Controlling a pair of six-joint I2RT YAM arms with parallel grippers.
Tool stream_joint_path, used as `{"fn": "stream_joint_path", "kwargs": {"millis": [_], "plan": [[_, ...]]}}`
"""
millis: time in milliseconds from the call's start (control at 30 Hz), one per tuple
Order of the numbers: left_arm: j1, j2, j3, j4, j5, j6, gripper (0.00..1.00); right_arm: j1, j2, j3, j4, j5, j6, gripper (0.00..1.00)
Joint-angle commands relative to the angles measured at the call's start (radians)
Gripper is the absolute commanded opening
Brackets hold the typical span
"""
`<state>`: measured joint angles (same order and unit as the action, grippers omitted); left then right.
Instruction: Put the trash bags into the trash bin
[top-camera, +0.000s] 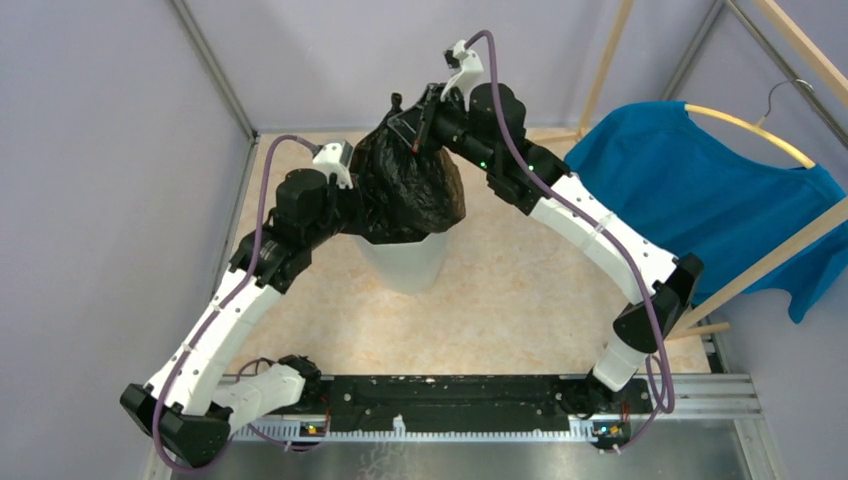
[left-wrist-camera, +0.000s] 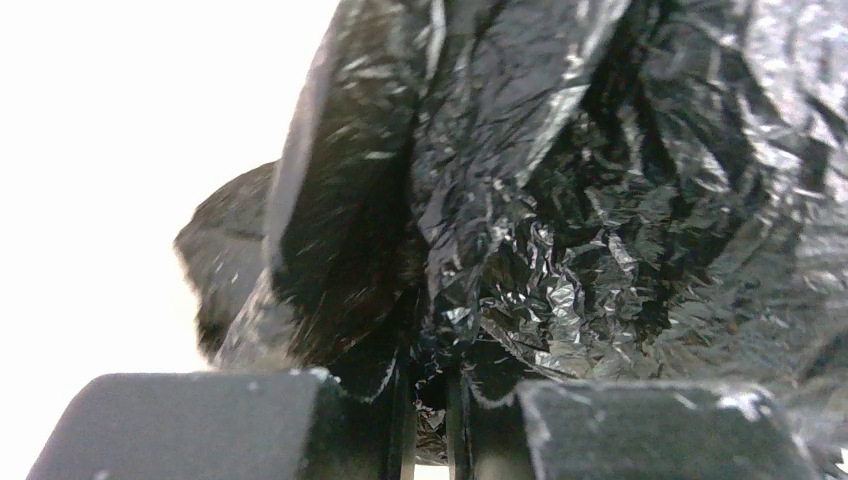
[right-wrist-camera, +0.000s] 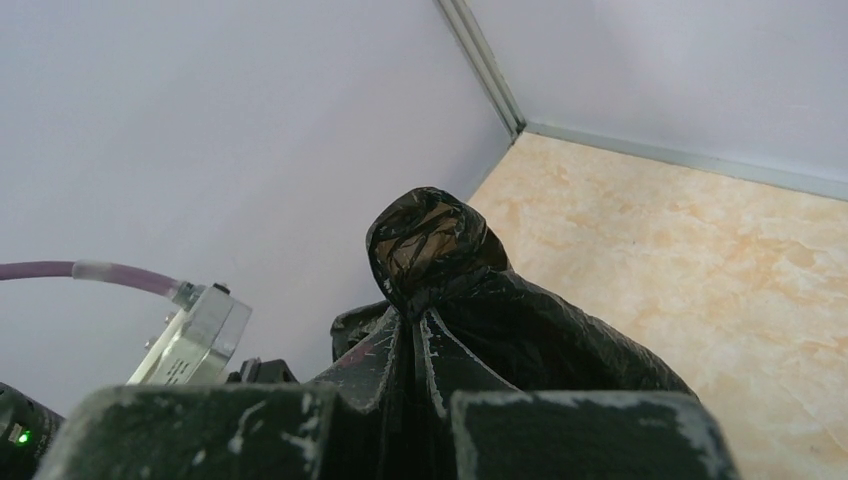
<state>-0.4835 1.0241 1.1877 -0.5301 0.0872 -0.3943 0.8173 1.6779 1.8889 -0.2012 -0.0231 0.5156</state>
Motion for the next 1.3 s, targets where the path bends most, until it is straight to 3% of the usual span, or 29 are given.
{"fn": "stream_joint_path", "kwargs": {"millis": [0,167,433,767,900,1033,1267], "plan": [[-0.003,0.001,-0.055,-0.024,-0.166,0.016,0.18,0.009,0.004,-0.057,0.062,-0.028,-0.027,0.0],[-0.003,-0.026,-0.123,0.055,0.005,0.034,0.24,0.01,0.026,-0.087,0.042,-0.052,-0.044,0.0],[-0.002,-0.112,-0.064,0.069,0.198,0.052,0.56,0.011,0.022,-0.061,-0.014,-0.08,-0.09,0.0],[-0.002,-0.207,0.082,-0.141,0.046,0.133,0.97,0.017,-0.005,-0.037,-0.077,-0.142,-0.165,0.0],[-0.002,-0.232,0.081,-0.211,-0.118,0.096,0.97,0.028,0.012,0.01,-0.133,-0.131,-0.206,0.0],[-0.001,-0.23,0.03,-0.318,-0.404,0.009,0.84,0.068,0.038,0.063,-0.175,-0.119,-0.24,0.0],[0.0,-0.295,-0.111,-0.241,-0.372,-0.041,0.65,0.133,0.13,0.083,-0.203,-0.045,-0.247,0.0]]}}
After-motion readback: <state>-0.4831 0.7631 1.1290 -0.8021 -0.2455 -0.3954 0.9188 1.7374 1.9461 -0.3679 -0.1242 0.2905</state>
